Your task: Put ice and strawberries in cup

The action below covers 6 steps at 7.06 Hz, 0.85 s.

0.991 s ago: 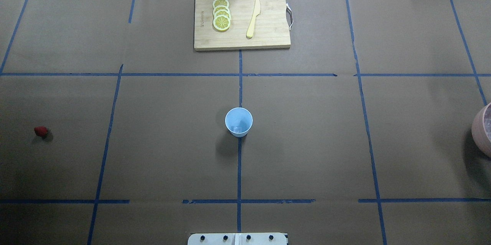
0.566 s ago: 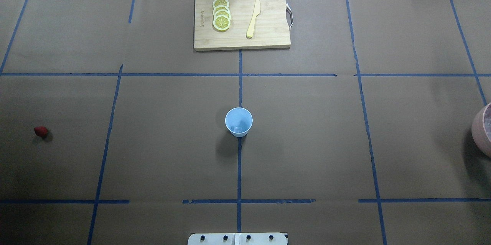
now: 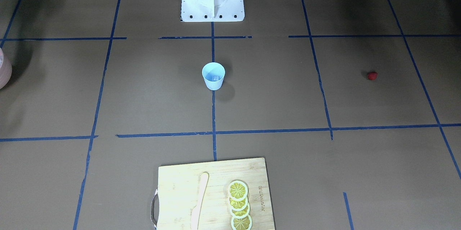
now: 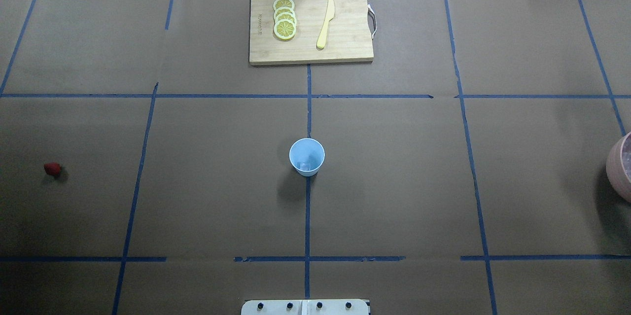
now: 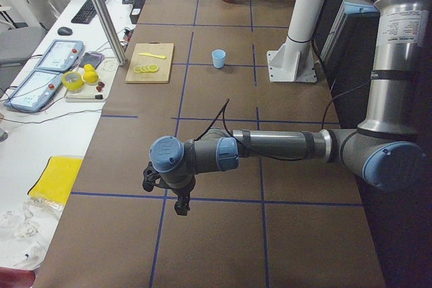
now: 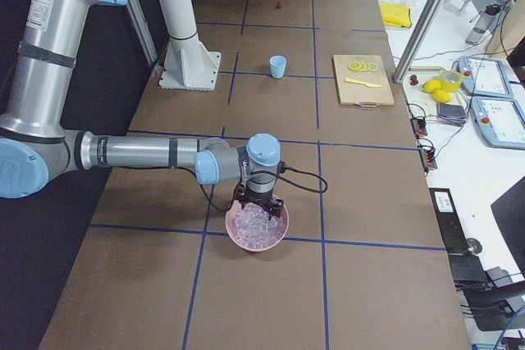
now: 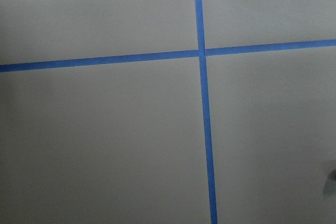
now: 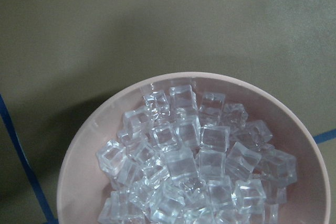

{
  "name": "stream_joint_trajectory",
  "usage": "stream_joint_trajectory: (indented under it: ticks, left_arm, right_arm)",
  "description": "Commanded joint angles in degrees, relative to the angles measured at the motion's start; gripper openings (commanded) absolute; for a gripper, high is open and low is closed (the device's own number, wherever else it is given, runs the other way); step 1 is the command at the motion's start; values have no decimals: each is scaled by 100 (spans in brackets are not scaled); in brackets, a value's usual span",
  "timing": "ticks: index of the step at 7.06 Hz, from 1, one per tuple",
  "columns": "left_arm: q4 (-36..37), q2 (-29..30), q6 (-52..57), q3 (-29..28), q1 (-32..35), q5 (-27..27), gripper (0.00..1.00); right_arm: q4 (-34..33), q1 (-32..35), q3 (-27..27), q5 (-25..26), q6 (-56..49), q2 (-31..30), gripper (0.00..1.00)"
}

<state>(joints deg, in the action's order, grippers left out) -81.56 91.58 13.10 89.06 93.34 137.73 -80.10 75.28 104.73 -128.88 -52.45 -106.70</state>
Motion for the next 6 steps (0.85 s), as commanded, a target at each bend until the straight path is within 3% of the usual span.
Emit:
stream_joint_trajectory:
  ticks: [1, 4, 6]
  left_arm:
    - [0, 0, 0, 6, 0, 0, 100]
    - [0, -9, 0, 6, 0, 0, 100]
    - [0, -18, 0, 6, 0, 0, 100]
  right_arm:
    - [3, -5, -5, -14, 409, 0, 94]
    - [430, -92, -75, -146, 1427, 0, 93]
    - [828, -355, -313, -129, 1431, 0, 93]
